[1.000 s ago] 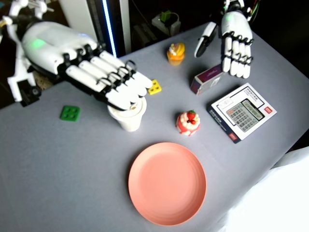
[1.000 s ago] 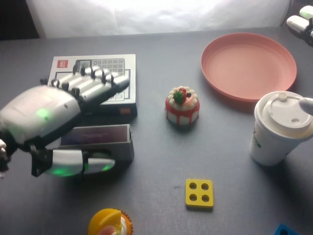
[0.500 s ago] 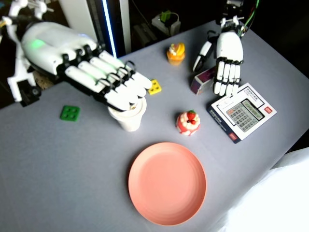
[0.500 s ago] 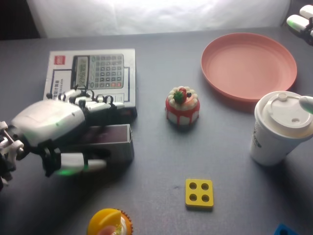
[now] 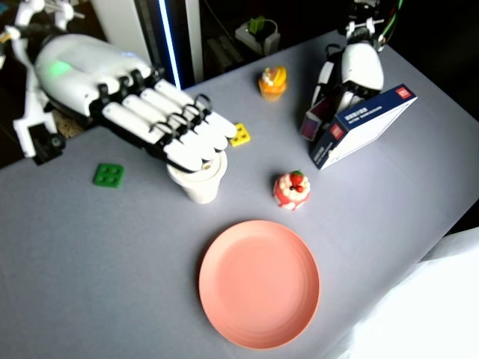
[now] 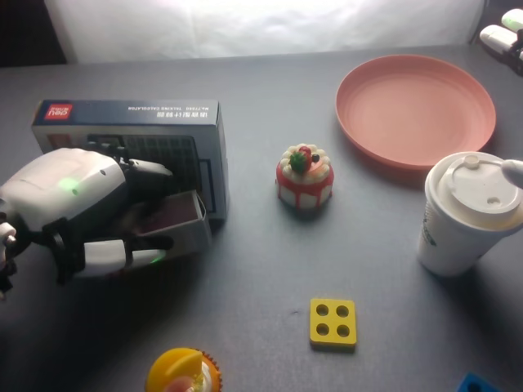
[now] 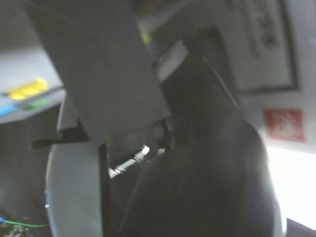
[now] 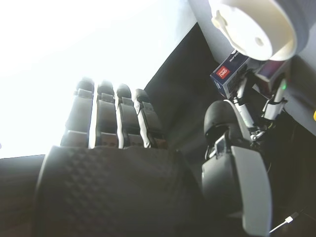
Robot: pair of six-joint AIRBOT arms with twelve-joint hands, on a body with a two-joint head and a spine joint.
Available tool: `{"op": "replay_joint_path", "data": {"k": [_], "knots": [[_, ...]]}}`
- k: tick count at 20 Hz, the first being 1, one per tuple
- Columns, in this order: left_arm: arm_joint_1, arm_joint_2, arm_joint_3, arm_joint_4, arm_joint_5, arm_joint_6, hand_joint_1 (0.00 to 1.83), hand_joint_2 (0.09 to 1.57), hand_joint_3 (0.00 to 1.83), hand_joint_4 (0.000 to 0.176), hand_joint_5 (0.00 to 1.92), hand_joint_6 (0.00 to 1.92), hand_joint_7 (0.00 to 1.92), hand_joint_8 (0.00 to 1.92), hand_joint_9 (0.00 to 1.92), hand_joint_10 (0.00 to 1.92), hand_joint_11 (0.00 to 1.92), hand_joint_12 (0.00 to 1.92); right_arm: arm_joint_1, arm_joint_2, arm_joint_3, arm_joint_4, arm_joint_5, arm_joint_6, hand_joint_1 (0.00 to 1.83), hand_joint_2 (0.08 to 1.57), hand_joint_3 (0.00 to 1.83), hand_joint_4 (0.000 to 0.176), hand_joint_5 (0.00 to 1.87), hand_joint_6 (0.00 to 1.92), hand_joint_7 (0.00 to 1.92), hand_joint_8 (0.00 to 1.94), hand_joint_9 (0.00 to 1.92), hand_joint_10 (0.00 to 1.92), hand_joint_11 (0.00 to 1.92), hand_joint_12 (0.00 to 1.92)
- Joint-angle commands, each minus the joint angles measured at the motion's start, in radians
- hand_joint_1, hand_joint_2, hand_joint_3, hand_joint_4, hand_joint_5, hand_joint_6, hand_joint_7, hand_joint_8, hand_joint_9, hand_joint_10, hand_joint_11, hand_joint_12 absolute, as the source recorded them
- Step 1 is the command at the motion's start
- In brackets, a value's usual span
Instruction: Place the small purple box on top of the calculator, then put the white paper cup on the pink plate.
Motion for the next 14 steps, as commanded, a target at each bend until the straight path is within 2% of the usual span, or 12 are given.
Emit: {"op": "replay_joint_path", "data": {"k": [1, 2, 3, 4, 5, 6, 8, 10, 11, 12, 13, 14], "knots": [[-0.015, 0.005, -0.006, -0.002, -0.134, -0.002, 1.11, 1.2, 0.0, 0.0, 0.82, 1.21, 0.9, 1.78, 1.08, 1.92, 1.19, 1.92, 0.011, 0.0, 0.005, -0.006, 0.127, -0.005, 0.14, 1.3, 0.02, 0.0, 0.0, 0.0, 0.0, 0.0, 0.0, 0.0, 0.0, 0.0], [-0.015, 0.009, -0.01, -0.002, -0.144, -0.002, 1.11, 1.21, 0.0, 0.0, 0.81, 1.23, 0.87, 1.62, 1.01, 1.89, 1.1, 1.92, 0.011, 0.0, 0.005, -0.006, 0.127, -0.005, 0.13, 1.29, 0.01, 0.0, 0.0, 0.0, 0.0, 0.0, 0.0, 0.0, 0.0, 0.0], [-0.015, 0.012, -0.013, -0.002, -0.153, -0.002, 1.11, 1.21, 0.0, 0.0, 0.81, 1.22, 0.89, 1.55, 1.01, 1.87, 1.1, 1.92, 0.011, 0.0, 0.005, -0.005, 0.127, -0.005, 0.12, 1.3, 0.01, 0.0, 0.0, 0.0, 0.0, 0.0, 0.0, 0.0, 0.0, 0.0], [-0.015, 0.014, -0.014, -0.002, -0.158, -0.002, 1.2, 1.22, 0.0, 0.0, 0.78, 1.07, 0.85, 1.52, 0.99, 1.76, 1.04, 1.92, 0.011, 0.0, 0.005, -0.005, 0.127, -0.005, 0.13, 1.3, 0.01, 0.0, 0.0, 0.0, 0.0, 0.0, 0.0, 0.0, 0.0, 0.0], [-0.015, 0.017, -0.017, -0.002, -0.166, -0.002, 1.22, 1.21, 0.0, 0.0, 0.78, 1.03, 0.86, 1.48, 0.99, 1.68, 1.0, 1.92, 0.011, 0.0, 0.005, -0.005, 0.127, -0.005, 0.14, 1.3, 0.01, 0.0, 0.0, 0.0, 0.0, 0.0, 0.0, 0.0, 0.0, 0.0], [-0.015, 0.018, -0.018, -0.002, -0.17, -0.002, 1.22, 1.2, 0.0, 0.0, 0.81, 1.16, 0.85, 1.33, 1.02, 1.68, 1.02, 1.92, 0.011, 0.0, 0.005, -0.004, 0.127, -0.005, 0.13, 1.3, 0.01, 0.0, 0.0, 0.0, 0.0, 0.0, 0.0, 0.0, 0.0, 0.0], [-0.016, 0.023, -0.019, -0.002, -0.183, -0.002, 1.22, 1.2, 0.0, 0.0, 0.8, 1.22, 0.83, 1.31, 1.02, 1.71, 1.04, 1.92, 0.011, 0.0, 0.006, -0.003, 0.127, -0.005, 0.12, 1.3, 0.01, 0.0, 0.0, 0.0, 0.0, 0.0, 0.0, 0.0, 0.0, 0.0], [-0.025, 0.026, -0.016, -0.002, -0.191, -0.002, 1.22, 1.2, 0.0, 0.0, 0.79, 1.23, 0.82, 1.33, 1.03, 1.82, 1.09, 1.92, 0.011, 0.0, 0.006, -0.003, 0.127, -0.005, 0.13, 1.3, 0.01, 0.0, 0.0, 0.0, 0.0, 0.0, 0.0, 0.0, 0.0, 0.0], [-0.034, 0.028, -0.013, -0.003, -0.195, -0.002, 1.15, 1.18, 0.0, 0.0, 0.85, 1.16, 0.91, 1.52, 1.06, 1.87, 1.13, 1.92, 0.011, 0.0, 0.006, -0.002, 0.127, -0.005, 0.15, 1.3, 0.01, 0.0, 0.0, 0.0, 0.0, 0.0, 0.0, 0.0, 0.0, 0.0], [-0.049, 0.029, -0.008, -0.003, -0.197, -0.002, 1.21, 1.2, 0.0, 0.0, 0.81, 1.21, 0.84, 1.37, 1.01, 1.87, 1.09, 1.92, 0.01, -0.001, 0.007, -0.001, 0.127, -0.005, 0.14, 1.3, 0.01, 0.0, 0.0, 0.0, 0.0, 0.0, 0.0, 0.0, 0.0, 0.0], [-0.06, 0.028, -0.003, -0.003, -0.198, -0.001, 1.22, 1.22, 0.0, 0.0, 0.78, 1.06, 0.83, 1.5, 0.97, 1.75, 1.03, 1.92, 0.01, -0.002, 0.007, -0.001, 0.127, -0.005, 0.13, 1.3, 0.01, 0.0, 0.0, 0.0, 0.0, 0.0, 0.0, 0.0, 0.0, 0.0], [-0.071, 0.027, 0.0, -0.002, -0.198, -0.001, 1.21, 1.22, 0.0, 0.0, 0.77, 1.23, 0.8, 1.4, 0.98, 1.75, 1.04, 1.92, 0.01, -0.003, 0.007, -0.001, 0.127, -0.005, 0.14, 1.3, 0.01, 0.0, 0.0, 0.0, 0.0, 0.0, 0.0, 0.0, 0.0, 0.0]]}}
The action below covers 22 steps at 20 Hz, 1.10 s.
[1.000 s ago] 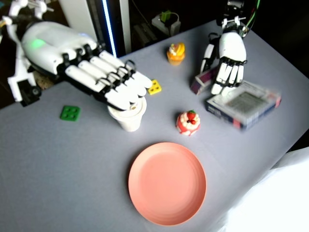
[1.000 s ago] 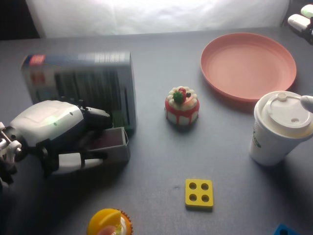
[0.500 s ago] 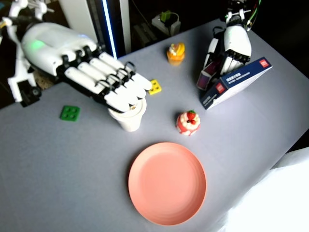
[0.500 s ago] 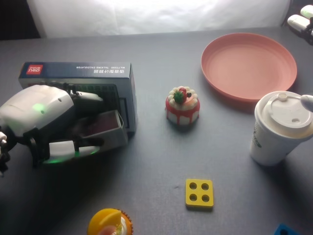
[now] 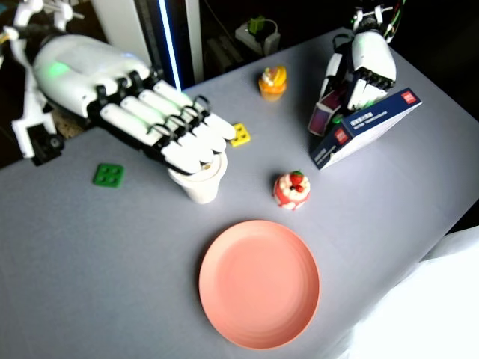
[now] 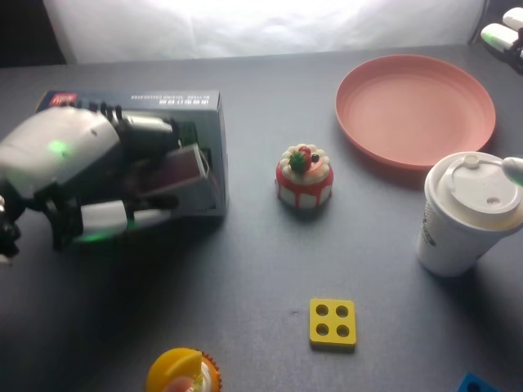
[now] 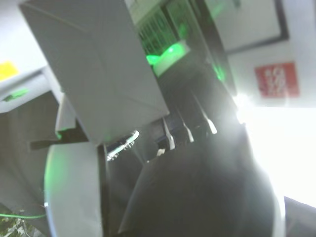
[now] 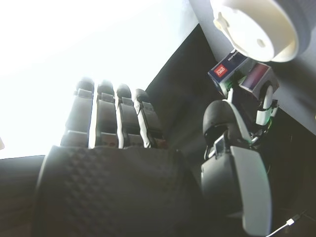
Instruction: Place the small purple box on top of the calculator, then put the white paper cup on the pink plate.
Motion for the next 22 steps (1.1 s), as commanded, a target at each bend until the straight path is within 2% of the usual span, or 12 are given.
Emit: {"op": "replay_joint_path", "data": {"k": [1, 2, 3, 5, 6, 7, 9, 12, 17, 20, 21, 22], "knots": [[-0.017, 0.006, 0.001, 0.0, -0.118, 0.0, 1.21, 1.22, 0.0, 0.0, 0.76, 1.27, 0.79, 1.38, 1.0, 1.77, 1.07, 1.92, 0.01, -0.003, 0.007, -0.004, 0.126, -0.005, 0.14, 1.3, 0.01, 0.0, 0.0, 0.0, 0.0, 0.0, 0.0, 0.0, 0.0, 0.0], [-0.019, 0.006, 0.002, 0.0, -0.118, 0.001, 1.21, 1.22, 0.0, 0.0, 0.76, 1.28, 0.79, 1.38, 0.99, 1.76, 1.05, 1.92, 0.01, -0.004, 0.008, -0.004, 0.126, -0.005, 0.15, 1.3, 0.01, 0.0, 0.0, 0.0, 0.0, 0.0, 0.0, 0.0, 0.0, 0.0], [-0.021, 0.005, 0.004, -0.002, -0.121, 0.001, 1.14, 1.21, 0.0, 0.0, 0.8, 1.23, 0.9, 1.49, 1.03, 1.78, 1.09, 1.92, 0.01, -0.004, 0.008, -0.004, 0.126, -0.005, 0.16, 1.3, 0.01, 0.0, 0.0, 0.0, 0.0, 0.0, 0.0, 0.0, 0.0, 0.0], [-0.022, 0.005, 0.005, -0.004, -0.125, 0.001, 1.12, 1.2, 0.0, 0.0, 0.82, 1.21, 0.91, 1.6, 1.06, 1.84, 1.16, 1.92, 0.01, -0.004, 0.008, -0.004, 0.126, -0.005, 0.16, 1.29, 0.0, 0.0, 0.0, 0.0, 0.0, 0.0, 0.0, 0.0, 0.0, 0.0], [-0.022, 0.005, 0.004, -0.004, -0.127, 0.001, 1.12, 1.19, 0.0, 0.0, 0.83, 1.2, 0.93, 1.58, 1.07, 1.82, 1.16, 1.92, 0.01, -0.004, 0.008, -0.004, 0.126, -0.005, 0.17, 1.29, 0.0, 0.0, 0.0, 0.0, 0.0, 0.0, 0.0, 0.0, 0.0, 0.0], [-0.022, 0.005, 0.004, -0.004, -0.129, 0.001, 1.2, 1.2, 0.0, 0.0, 0.79, 1.23, 0.84, 1.39, 1.02, 1.75, 1.08, 1.92, 0.01, -0.004, 0.008, -0.004, 0.126, -0.005, 0.17, 1.29, 0.0, 0.0, 0.0, 0.0, 0.0, 0.0, 0.0, 0.0, 0.0, 0.0], [-0.023, 0.005, 0.003, -0.004, -0.13, 0.001, 1.22, 1.2, 0.0, 0.0, 0.8, 1.22, 0.83, 1.31, 1.03, 1.69, 1.06, 1.92, 0.01, -0.004, 0.008, -0.004, 0.126, -0.005, 0.16, 1.29, 0.0, 0.0, 0.0, 0.0, 0.0, 0.0, 0.0, 0.0, 0.0, 0.0], [-0.023, 0.005, 0.004, -0.004, -0.134, 0.001, 1.22, 1.2, 0.0, 0.0, 0.8, 1.23, 0.83, 1.32, 1.02, 1.67, 1.03, 1.92, 0.01, -0.004, 0.008, -0.004, 0.126, -0.005, 0.16, 1.29, 0.0, 0.0, 0.0, 0.0, 0.0, 0.0, 0.0, 0.0, 0.0, 0.0], [-0.046, 0.005, 0.017, -0.004, -0.111, 0.003, 1.21, 1.22, 0.0, 0.0, 0.77, 1.27, 0.8, 1.37, 1.01, 1.78, 1.06, 1.92, 0.01, -0.007, 0.009, -0.002, 0.126, -0.005, 0.18, 1.29, 0.0, 0.0, 0.0, 0.0, 0.0, 0.0, 0.0, 0.0, 0.0, 0.0], [-0.102, -0.032, 0.068, -0.021, -0.049, 0.014, 1.21, 1.23, 0.0, 0.0, 0.75, 1.3, 0.78, 1.4, 0.99, 1.8, 1.05, 1.92, 0.01, -0.008, 0.009, 0.0, 0.126, -0.005, 0.19, 1.3, 0.0, 0.0, 0.0, 0.0, 0.0, 0.0, 0.0, 0.0, 0.0, 0.0], [-0.118, -0.044, 0.083, -0.023, -0.031, 0.014, 1.13, 1.22, 0.0, 0.0, 0.78, 1.27, 0.92, 1.53, 1.06, 1.79, 1.12, 1.92, 0.01, -0.008, 0.009, 0.001, 0.126, -0.005, 0.19, 1.3, 0.0, 0.0, 0.0, 0.0, 0.0, 0.0, 0.0, 0.0, 0.0, 0.0], [-0.148, -0.071, 0.118, -0.031, 0.007, 0.014, 1.12, 1.21, 0.0, 0.0, 0.8, 1.25, 0.97, 1.58, 1.09, 1.8, 1.14, 1.92, 0.01, -0.009, 0.009, 0.002, 0.127, -0.005, 0.19, 1.3, 0.0, 0.0, 0.0, 0.0, 0.0, 0.0, 0.0, 0.0, 0.0, 0.0]]}}
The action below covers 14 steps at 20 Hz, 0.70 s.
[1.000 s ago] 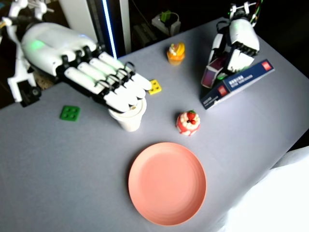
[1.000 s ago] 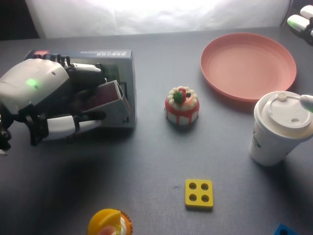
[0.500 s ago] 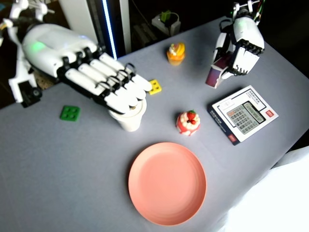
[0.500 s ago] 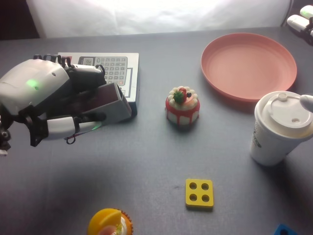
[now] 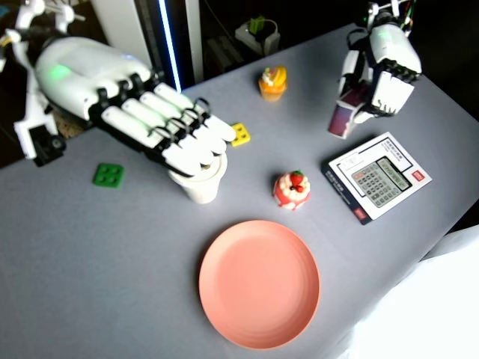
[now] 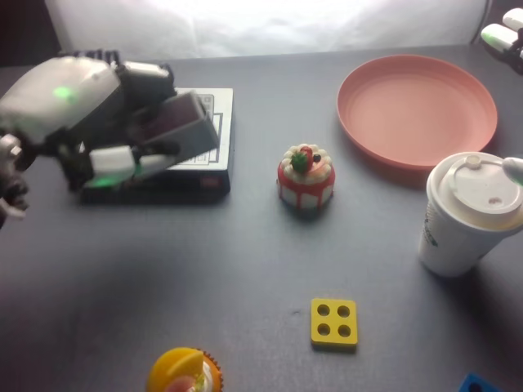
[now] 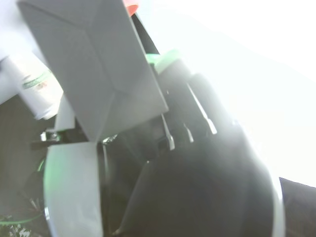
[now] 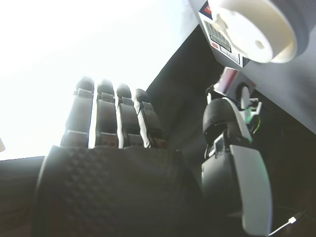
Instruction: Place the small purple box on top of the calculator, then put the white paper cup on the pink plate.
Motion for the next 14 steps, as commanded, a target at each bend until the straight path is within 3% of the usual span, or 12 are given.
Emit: {"op": "replay_joint_path", "data": {"k": [1, 5, 6, 10, 11, 12, 13, 14], "knots": [[-0.026, -0.017, 0.012, -0.01, -0.068, -0.003, 1.12, 1.21, 0.0, 0.0, 0.8, 1.24, 1.0, 1.65, 1.14, 1.83, 1.21, 1.92, 0.01, -0.004, 0.006, -0.004, 0.127, -0.005, 0.21, 1.3, 0.0, 0.0, 0.0, 0.0, 0.0, 0.0, 0.0, 0.0, 0.0, 0.0], [-0.089, -0.085, 0.12, -0.048, 0.063, 0.003, 1.13, 1.2, 0.0, 0.0, 0.82, 1.21, 0.94, 1.78, 1.13, 1.92, 1.25, 1.92, 0.01, -0.016, 0.013, 0.001, 0.127, -0.002, 0.22, 1.29, 0.0, 0.0, 0.0, 0.0, 0.0, 0.0, 0.0, 0.0, 0.0, 0.0], [-0.105, -0.1, 0.147, -0.064, 0.097, 0.014, 1.2, 1.21, 0.0, 0.0, 0.79, 1.23, 0.83, 1.43, 1.05, 1.81, 1.14, 1.92, 0.01, -0.018, 0.015, 0.001, 0.127, 0.001, 0.24, 1.29, 0.0, 0.0, 0.0, 0.0, 0.0, 0.0, 0.0, 0.0, 0.0, 0.0], [-0.129, -0.133, 0.204, -0.114, 0.172, 0.052, 1.22, 1.2, 0.0, 0.0, 0.79, 1.23, 0.82, 1.33, 1.05, 1.75, 1.13, 1.92, 0.01, -0.023, 0.019, 0.001, 0.126, 0.003, 0.22, 1.3, 0.0, 0.0, 0.0, 0.0, 0.0, 0.0, 0.0, 0.0, 0.0, 0.0], [-0.132, -0.14, 0.214, -0.131, 0.189, 0.069, 1.22, 1.21, 0.0, 0.0, 0.78, 1.25, 0.81, 1.33, 1.01, 1.7, 1.05, 1.92, 0.01, -0.023, 0.02, 0.001, 0.127, 0.006, 0.23, 1.3, 0.0, 0.0, 0.0, 0.0, 0.0, 0.0, 0.0, 0.0, 0.0, 0.0], [-0.135, -0.147, 0.224, -0.147, 0.212, 0.093, 1.33, 1.21, 0.0, 0.0, 0.7, 1.15, 0.81, 1.32, 0.87, 1.55, 0.77, 1.78, 0.01, -0.023, 0.02, 0.001, 0.127, 0.01, 0.24, 1.3, 0.0, 0.0, 0.0, 0.0, 0.0, 0.0, 0.0, 0.0, 0.0, 0.0], [-0.136, -0.15, 0.23, -0.157, 0.223, 0.102, 1.34, 1.24, 0.0, 0.0, 0.54, 1.37, 0.81, 1.32, 0.77, 1.51, 0.53, 1.67, 0.01, -0.023, 0.02, 0.001, 0.127, 0.012, 0.24, 1.3, 0.0, 0.0, 0.0, 0.0, 0.0, 0.0, 0.0, 0.0, 0.0, 0.0], [-0.136, -0.151, 0.233, -0.162, 0.226, 0.102, 1.3, 1.25, 0.0, 0.0, 0.37, 0.77, 0.72, 1.41, 0.64, 1.15, 0.47, 1.66, 0.01, -0.023, 0.02, 0.001, 0.127, 0.013, 0.25, 1.3, 0.0, 0.0, 0.0, 0.0, 0.0, 0.0, 0.0, 0.0, 0.0, 0.0]]}}
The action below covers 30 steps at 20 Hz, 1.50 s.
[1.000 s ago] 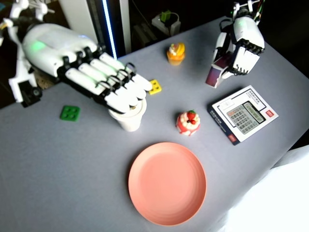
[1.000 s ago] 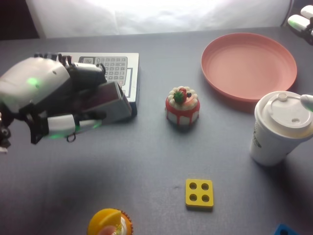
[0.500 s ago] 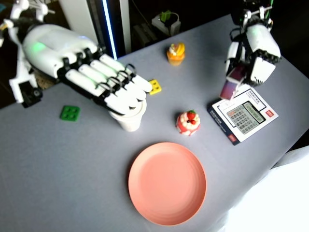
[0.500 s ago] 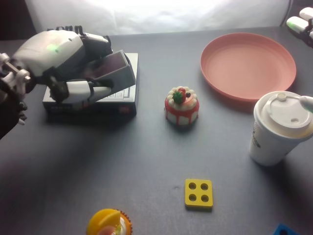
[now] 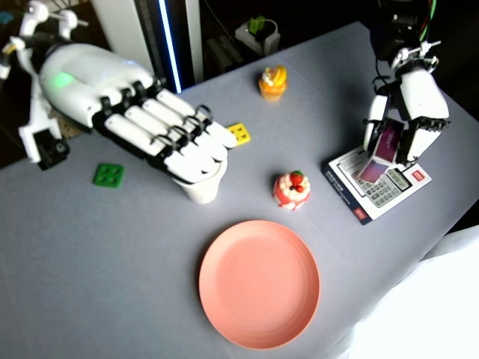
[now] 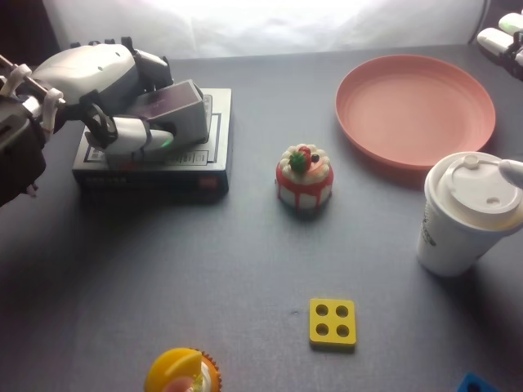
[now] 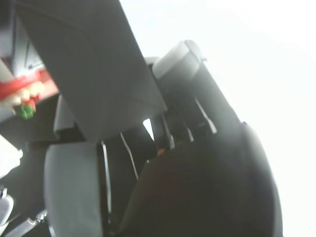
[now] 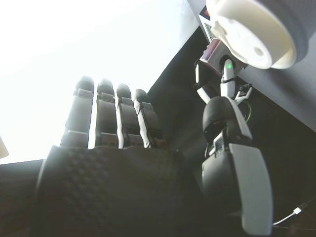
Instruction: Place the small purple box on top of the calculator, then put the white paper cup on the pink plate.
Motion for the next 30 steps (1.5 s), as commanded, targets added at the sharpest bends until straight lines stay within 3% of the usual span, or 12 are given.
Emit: {"op": "replay_joint_path", "data": {"k": [1, 3, 5, 7, 8, 12, 14, 20, 22, 24, 28, 30], "knots": [[-0.015, -0.006, 0.005, 0.003, -0.092, 0.007, 0.97, 1.21, 0.0, 0.0, 0.28, 0.19, 0.43, 0.27, 0.37, 0.55, 0.08, 1.54, 0.01, -0.002, 0.006, -0.009, 0.128, 0.009, 0.27, 1.3, 0.0, 0.0, 0.0, 0.0, 0.0, 0.0, 0.0, 0.0, 0.0, 0.0], [-0.015, -0.006, 0.004, 0.004, -0.094, 0.007, 0.85, 1.18, 0.0, 0.0, 0.21, 0.06, 0.32, 0.07, 0.27, 0.28, 0.01, 1.31, 0.01, -0.002, 0.006, -0.009, 0.131, 0.012, 0.29, 1.3, 0.0, 0.0, 0.0, 0.0, 0.0, 0.0, 0.0, 0.0, 0.0, 0.0], [-0.015, -0.001, -0.007, 0.017, -0.108, 0.007, 0.64, 1.15, 0.0, 0.05, 0.11, 0.0, 0.19, 0.0, 0.21, 0.08, 0.0, 1.16, 0.01, 0.0, 0.005, -0.012, 0.138, 0.021, 0.28, 1.3, 0.0, 0.0, 0.0, 0.0, 0.0, 0.0, 0.0, 0.0, 0.0, 0.0], [-0.015, 0.015, -0.031, 0.036, -0.134, 0.007, 0.55, 1.21, 0.0, 0.071, 0.01, 0.01, 0.01, 0.0, 0.01, 0.0, 0.0, 0.56, 0.009, 0.007, 0.005, -0.021, 0.142, 0.039, 0.28, 1.3, 0.0, 0.0, 0.0, 0.0, 0.0, 0.0, 0.0, 0.0, 0.0, 0.0], [-0.015, 0.028, -0.051, 0.045, -0.161, 0.007, 0.53, 1.2, 0.0, 0.061, 0.01, 0.0, 0.0, 0.0, 0.0, 0.0, 0.0, 0.55, 0.009, 0.013, 0.006, -0.029, 0.143, 0.056, 0.31, 1.3, 0.0, 0.0, 0.0, 0.0, 0.0, 0.0, 0.0, 0.0, 0.0, 0.0], [-0.01, 0.089, -0.146, 0.085, -0.299, 0.007, 0.4, 1.17, 0.0, 0.122, 0.0, 0.0, 0.0, 0.0, 0.0, 0.0, 0.0, 0.38, -0.009, 0.028, 0.028, -0.081, 0.146, 0.193, 0.41, 1.24, 0.0, 0.0, 0.0, 0.0, 0.0, 0.0, 0.0, 0.0, 0.0, 0.0], [-0.006, 0.113, -0.185, 0.109, -0.36, 0.007, 0.45, 1.18, 0.0, 0.101, 0.0, 0.0, 0.0, 0.0, 0.0, 0.0, 0.0, 0.25, -0.023, 0.029, 0.056, -0.114, 0.146, 0.306, 0.55, 1.16, 0.0, 0.002, 0.0, 0.0, 0.0, 0.0, 0.0, 0.0, 0.0, 0.0], [-0.003, 0.146, -0.26, 0.17, -0.479, 0.005, 0.33, 1.28, 0.02, 0.115, 0.0, 0.0, 0.0, 0.0, 0.0, 0.0, 0.0, 0.0, -0.037, 0.016, 0.111, -0.221, 0.113, 0.534, 0.58, 0.99, 0.0, 0.0, 0.0, 0.0, 0.0, 0.0, 0.0, 0.0, 0.03, 0.03], [-0.001, 0.151, -0.27, 0.181, -0.5, -0.002, 0.33, 1.3, 0.02, 0.099, 0.0, 0.0, 0.0, 0.0, 0.0, 0.0, 0.0, 0.0, -0.034, -0.003, 0.126, -0.24, 0.083, 0.563, 0.62, 0.91, 0.0, 0.002, 0.0, 0.0, 0.0, 0.0, 0.0, 0.0, 0.0, 0.37], [0.003, 0.154, -0.276, 0.196, -0.524, -0.024, 0.34, 1.3, 0.01, 0.103, 0.0, 0.0, 0.0, 0.0, 0.0, 0.0, 0.0, 0.0, -0.027, -0.03, 0.145, -0.244, 0.038, 0.572, 0.64, 0.89, 0.0, 0.024, 0.0, 0.0, 0.0, 0.0, 0.0, 0.0, 0.0, 0.21], [0.01, 0.161, -0.289, 0.202, -0.549, -0.027, 0.35, 1.3, 0.01, 0.108, 0.0, 0.0, 0.0, 0.0, 0.0, 0.0, 0.0, 0.0, -0.001, -0.101, 0.202, -0.259, -0.047, 0.621, 0.63, 0.87, 0.0, 0.0, 0.0, 0.0, 0.0, 0.0, 0.0, 0.0, 0.0, 0.57], [0.016, 0.161, -0.289, 0.201, -0.552, -0.034, 0.37, 1.3, 0.0, 0.084, 0.0, 0.0, 0.0, 0.0, 0.0, 0.0, 0.0, 0.0, 0.025, -0.135, 0.228, -0.275, -0.096, 0.629, 0.65, 0.9, 0.0, 0.0, 0.0, 0.0, 0.0, 0.0, 0.0, 0.0, 0.0, 0.51]]}}
